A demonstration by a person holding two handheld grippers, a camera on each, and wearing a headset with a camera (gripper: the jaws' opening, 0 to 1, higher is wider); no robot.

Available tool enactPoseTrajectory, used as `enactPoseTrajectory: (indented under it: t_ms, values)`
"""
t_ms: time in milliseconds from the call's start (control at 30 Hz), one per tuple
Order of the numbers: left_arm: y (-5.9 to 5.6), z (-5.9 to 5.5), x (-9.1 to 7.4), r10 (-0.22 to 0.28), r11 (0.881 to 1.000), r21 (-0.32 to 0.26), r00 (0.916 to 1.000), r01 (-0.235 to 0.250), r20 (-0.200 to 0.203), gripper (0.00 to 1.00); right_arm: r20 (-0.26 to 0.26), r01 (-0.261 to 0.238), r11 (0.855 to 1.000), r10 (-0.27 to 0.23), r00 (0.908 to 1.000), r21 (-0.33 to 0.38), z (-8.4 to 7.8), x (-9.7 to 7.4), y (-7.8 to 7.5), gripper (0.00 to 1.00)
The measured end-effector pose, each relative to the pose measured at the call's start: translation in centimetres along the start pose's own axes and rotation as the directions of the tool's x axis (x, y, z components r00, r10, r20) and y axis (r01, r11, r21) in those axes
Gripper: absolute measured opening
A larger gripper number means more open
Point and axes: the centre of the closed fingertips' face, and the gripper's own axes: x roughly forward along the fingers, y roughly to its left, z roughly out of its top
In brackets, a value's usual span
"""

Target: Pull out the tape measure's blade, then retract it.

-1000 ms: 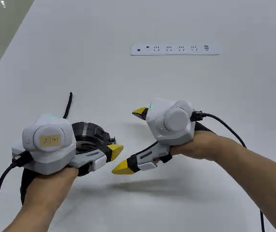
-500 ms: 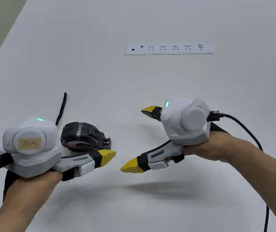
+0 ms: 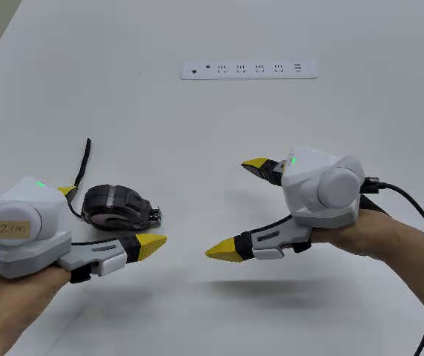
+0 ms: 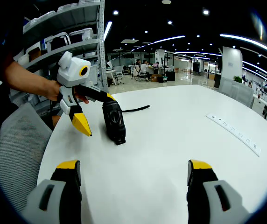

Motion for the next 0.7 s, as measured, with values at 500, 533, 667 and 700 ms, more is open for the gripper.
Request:
enactPoseTrajectory:
  t_ms: [500,533,667,700]
  values:
    - [-0.7,-0.1,-1.0,-0.051,0.998,0.041,0.9987,0.051,-0.005,1.00,0.017,0.120,0.991,-0.122,0.9924,0.066,-1.2,-4.9,-0.4,0.99]
    - [-0.7,-0.1,-1.0,-0.052,0.998,0.042,0.9986,0.052,-0.006,1.00,0.017,0.125,0.990,-0.126,0.9919,0.070,-1.2,-5.1,-0.3,0.99]
    - [-1.2,0.0,-1.3,-0.074,0.997,0.037,0.9973,0.074,0.003,1.00,0.023,0.153,0.984,-0.155,0.9876,0.092,-1.4,-5.9,-0.2,0.99]
    - [-1.3,0.0,-1.4,-0.080,0.996,0.038,0.9968,0.079,0.005,1.00,0.021,0.162,0.982,-0.165,0.9861,0.100,-1.6,-6.2,-0.2,0.99]
